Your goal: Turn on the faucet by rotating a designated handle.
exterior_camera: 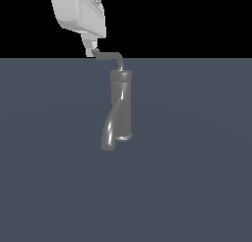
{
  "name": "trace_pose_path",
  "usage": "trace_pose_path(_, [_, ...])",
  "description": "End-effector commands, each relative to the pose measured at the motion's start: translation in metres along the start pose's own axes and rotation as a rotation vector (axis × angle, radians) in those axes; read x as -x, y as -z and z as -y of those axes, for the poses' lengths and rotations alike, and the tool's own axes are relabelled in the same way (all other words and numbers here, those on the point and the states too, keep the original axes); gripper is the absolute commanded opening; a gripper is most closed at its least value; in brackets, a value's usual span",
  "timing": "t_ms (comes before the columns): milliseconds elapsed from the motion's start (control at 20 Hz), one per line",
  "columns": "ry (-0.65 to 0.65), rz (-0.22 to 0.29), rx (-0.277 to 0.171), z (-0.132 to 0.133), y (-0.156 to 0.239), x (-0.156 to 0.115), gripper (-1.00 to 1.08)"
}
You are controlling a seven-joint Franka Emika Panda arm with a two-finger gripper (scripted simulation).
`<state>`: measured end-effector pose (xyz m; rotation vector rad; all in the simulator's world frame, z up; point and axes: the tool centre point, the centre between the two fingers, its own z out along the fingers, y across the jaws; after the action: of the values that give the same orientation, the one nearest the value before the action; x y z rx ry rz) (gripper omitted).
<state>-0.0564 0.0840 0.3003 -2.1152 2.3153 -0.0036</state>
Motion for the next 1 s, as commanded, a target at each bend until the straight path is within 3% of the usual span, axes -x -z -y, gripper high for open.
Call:
trace_pose_path(0, [-0.009,-0.002,0.005,-0.008,0.000,-0.011,-1.00])
trace_pose_path(200, [-0.001,-0.002,0.001,-0.011,0.000,-0.009,-1.00])
trace_pose_path(950, [-0.008,-0.002,0.005,-0.020,0.000,-0.094,-1.00])
